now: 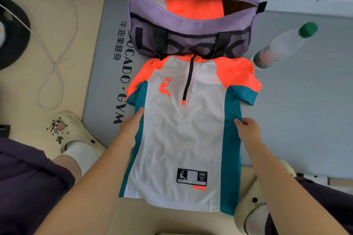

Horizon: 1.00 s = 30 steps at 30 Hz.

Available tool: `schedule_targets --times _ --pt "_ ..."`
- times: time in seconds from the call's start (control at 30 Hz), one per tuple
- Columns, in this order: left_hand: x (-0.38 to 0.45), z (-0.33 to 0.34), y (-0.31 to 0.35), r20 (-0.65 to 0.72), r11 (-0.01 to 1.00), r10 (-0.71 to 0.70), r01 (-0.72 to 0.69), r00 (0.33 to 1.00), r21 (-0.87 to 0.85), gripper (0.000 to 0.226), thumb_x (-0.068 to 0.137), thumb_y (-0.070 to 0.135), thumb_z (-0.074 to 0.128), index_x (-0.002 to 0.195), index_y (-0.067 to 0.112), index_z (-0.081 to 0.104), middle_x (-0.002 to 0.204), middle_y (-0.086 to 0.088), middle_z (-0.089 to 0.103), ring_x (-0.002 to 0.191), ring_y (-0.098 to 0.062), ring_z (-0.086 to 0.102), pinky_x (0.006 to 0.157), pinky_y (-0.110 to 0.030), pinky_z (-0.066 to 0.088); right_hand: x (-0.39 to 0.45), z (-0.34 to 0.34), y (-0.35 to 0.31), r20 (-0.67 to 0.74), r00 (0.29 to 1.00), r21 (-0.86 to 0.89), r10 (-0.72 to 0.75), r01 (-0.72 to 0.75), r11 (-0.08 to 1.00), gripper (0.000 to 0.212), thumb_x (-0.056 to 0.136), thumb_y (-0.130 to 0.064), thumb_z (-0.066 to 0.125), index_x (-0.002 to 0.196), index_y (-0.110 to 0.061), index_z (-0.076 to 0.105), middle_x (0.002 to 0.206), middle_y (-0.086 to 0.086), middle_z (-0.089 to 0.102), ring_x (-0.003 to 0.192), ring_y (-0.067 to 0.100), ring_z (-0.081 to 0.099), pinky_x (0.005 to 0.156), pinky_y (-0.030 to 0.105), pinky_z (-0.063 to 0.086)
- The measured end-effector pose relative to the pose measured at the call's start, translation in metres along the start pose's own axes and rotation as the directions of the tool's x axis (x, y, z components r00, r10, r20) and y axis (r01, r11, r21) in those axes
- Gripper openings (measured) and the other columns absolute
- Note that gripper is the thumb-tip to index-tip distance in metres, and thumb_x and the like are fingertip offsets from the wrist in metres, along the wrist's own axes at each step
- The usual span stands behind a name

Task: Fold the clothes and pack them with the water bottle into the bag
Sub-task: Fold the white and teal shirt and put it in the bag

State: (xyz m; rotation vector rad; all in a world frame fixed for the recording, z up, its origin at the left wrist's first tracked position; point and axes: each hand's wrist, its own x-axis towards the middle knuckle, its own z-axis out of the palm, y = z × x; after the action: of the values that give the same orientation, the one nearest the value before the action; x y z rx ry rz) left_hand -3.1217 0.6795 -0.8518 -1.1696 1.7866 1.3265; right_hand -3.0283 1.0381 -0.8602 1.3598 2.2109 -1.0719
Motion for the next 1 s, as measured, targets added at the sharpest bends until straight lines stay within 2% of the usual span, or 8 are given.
schedule_targets --times 0.17,0.37,0.47,0.57,0.63,0.73,0.87,1.0 --pt "0.003 -0.009 -0.002 0.178 0.961 -0.084 0.127 0.98 -0.247 0.035 0.091 0.044 0.064 0.114 0.017 0.068 0.11 -0.007 0.073 0.1 -0.025 0.069 0.089 -0.04 0.055 -0.003 -0.007 0.022 -0.026 0.978 0.322 0.208 -0.189 0.928 0.025 0.098 -0.032 0.049 0.088 -0.013 0.061 0.075 0.004 0.052 0.068 0.02 0.043 0.065 0.034 0.036" --pt "-0.006 -0.013 -0.001 0.195 0.913 0.061 0.024 0.979 -0.408 0.03 0.095 0.023 0.063 0.121 0.008 0.064 0.12 -0.011 0.068 0.109 -0.026 0.065 0.097 -0.039 0.051 -0.001 -0.019 0.029 -0.113 0.948 0.517 0.296 -0.198 0.832 0.016 0.096 -0.029 0.056 0.095 -0.018 0.067 0.08 -0.001 0.059 0.073 0.017 0.051 0.069 0.033 0.043" --pt "-0.012 -0.018 0.002 0.292 0.907 0.027 0.1 0.956 -0.41 0.025 0.093 0.041 0.061 0.098 0.017 0.069 0.078 -0.002 0.071 0.062 -0.015 0.065 0.059 -0.024 0.049 0.004 -0.024 0.026 -0.055 0.954 0.526 0.294 -0.222 0.821 0.015 0.096 -0.028 0.055 0.095 -0.015 0.063 0.082 0.002 0.058 0.078 0.02 0.05 0.065 0.033 0.041" --pt "-0.008 -0.017 0.003 0.381 0.937 -0.016 0.147 0.924 -0.318 0.04 0.094 0.059 0.049 0.081 0.023 0.063 0.047 0.007 0.035 0.033 -0.007 0.023 0.04 -0.02 0.016 0.004 -0.023 0.019 0.186 0.954 0.483 0.235 -0.297 0.824 0.029 0.09 -0.04 0.064 0.092 -0.012 0.062 0.091 0.006 0.066 0.082 0.025 0.062 0.078 0.039 0.051" --pt "-0.002 -0.013 0.007 0.323 0.956 -0.055 0.143 0.945 -0.256 0.036 0.094 0.054 0.053 0.085 0.021 0.062 0.056 0.004 0.045 0.039 -0.009 0.036 0.041 -0.019 0.031 0.005 -0.022 0.017 0.21 0.955 0.401 0.208 -0.278 0.873 0.032 0.088 -0.043 0.066 0.094 -0.012 0.064 0.088 0.006 0.068 0.08 0.026 0.065 0.081 0.043 0.054" --pt "0.011 -0.006 0.017 0.098 0.977 -0.032 0.052 0.995 -0.208 0.036 0.092 0.045 0.061 0.105 0.012 0.068 0.098 -0.009 0.072 0.086 -0.024 0.068 0.079 -0.037 0.058 0.013 -0.022 0.017 0.093 0.974 0.297 0.205 -0.224 0.928 0.034 0.092 -0.029 0.062 0.104 0.002 0.063 0.086 0.011 0.063 0.078 0.029 0.059 0.077 0.043 0.051" --pt "0.025 -0.001 0.03 0.05 0.979 0.007 0.003 0.999 -0.203 0.033 0.093 0.044 0.061 0.106 0.015 0.068 0.109 -0.007 0.073 0.091 -0.02 0.07 0.071 -0.033 0.054 0.025 -0.026 0.011 0.024 0.981 0.333 0.19 -0.187 0.924 0.042 0.086 -0.027 0.066 0.101 0.011 0.057 0.079 0.009 0.052 0.072 0.023 0.049 0.067 0.036 0.039" --pt "0.026 0.01 0.045 0.153 0.975 -0.071 0.101 0.986 -0.196 0.054 0.089 0.061 0.057 0.106 0.01 0.067 0.093 -0.007 0.074 0.077 -0.017 0.068 0.059 -0.026 0.053 0.032 -0.025 -0.009 0.087 0.976 0.458 0.199 -0.217 0.862 0.035 0.078 -0.042 0.075 0.079 -0.008 0.064 0.085 0.008 0.064 0.077 0.025 0.06 0.071 0.037 0.049"
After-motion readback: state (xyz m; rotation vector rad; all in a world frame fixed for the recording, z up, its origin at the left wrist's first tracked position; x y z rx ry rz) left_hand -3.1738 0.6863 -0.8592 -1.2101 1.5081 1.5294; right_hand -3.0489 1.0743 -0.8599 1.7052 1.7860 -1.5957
